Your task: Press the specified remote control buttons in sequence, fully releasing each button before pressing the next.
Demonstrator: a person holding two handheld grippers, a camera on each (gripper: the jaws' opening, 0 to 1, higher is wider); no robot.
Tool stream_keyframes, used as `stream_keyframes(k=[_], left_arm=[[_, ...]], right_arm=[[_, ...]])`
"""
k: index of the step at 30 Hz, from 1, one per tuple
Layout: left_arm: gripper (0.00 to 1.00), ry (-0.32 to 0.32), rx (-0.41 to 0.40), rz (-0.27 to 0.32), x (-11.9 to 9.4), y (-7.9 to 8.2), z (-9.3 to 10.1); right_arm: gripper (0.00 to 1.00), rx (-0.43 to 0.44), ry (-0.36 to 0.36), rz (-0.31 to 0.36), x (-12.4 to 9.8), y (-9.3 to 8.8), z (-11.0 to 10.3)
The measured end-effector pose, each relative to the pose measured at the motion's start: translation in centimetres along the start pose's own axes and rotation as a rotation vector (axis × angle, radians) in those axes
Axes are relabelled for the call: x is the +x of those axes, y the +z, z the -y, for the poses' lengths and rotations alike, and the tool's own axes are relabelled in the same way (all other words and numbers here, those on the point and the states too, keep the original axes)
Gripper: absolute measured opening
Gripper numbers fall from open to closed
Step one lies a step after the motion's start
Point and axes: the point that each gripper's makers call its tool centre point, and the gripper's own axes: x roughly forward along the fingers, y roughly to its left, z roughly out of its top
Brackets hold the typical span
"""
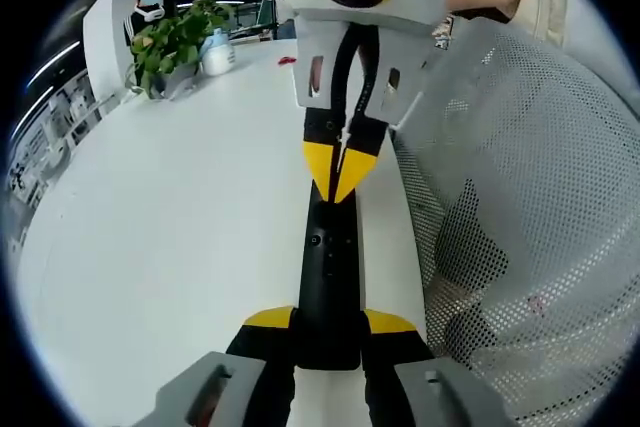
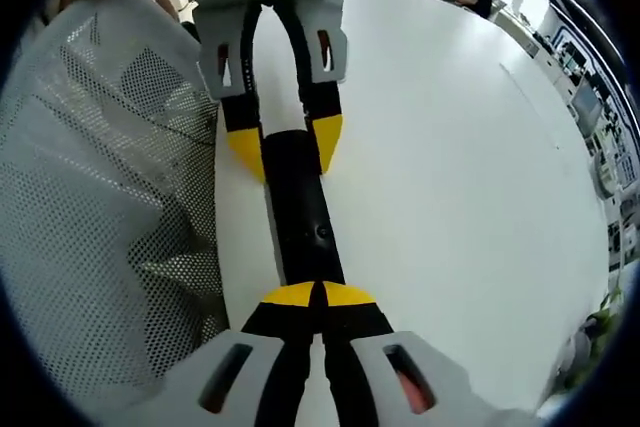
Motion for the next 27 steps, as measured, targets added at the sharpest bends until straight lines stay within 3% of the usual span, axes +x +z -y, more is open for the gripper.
stream_keyframes(k=[13, 27], left_arm=[[0.25, 0.002, 0.002, 0.001, -0.02, -0.01, 0.02], [0.25, 0.001, 0.001, 0.001, -0.04, -0.01, 0.07]], right_arm=[[0.00, 0.058, 0.006, 0.062, -0.18, 0.00, 0.15], [0.05, 0.022, -0.013, 0.078, -0.45, 0.15, 0.02]])
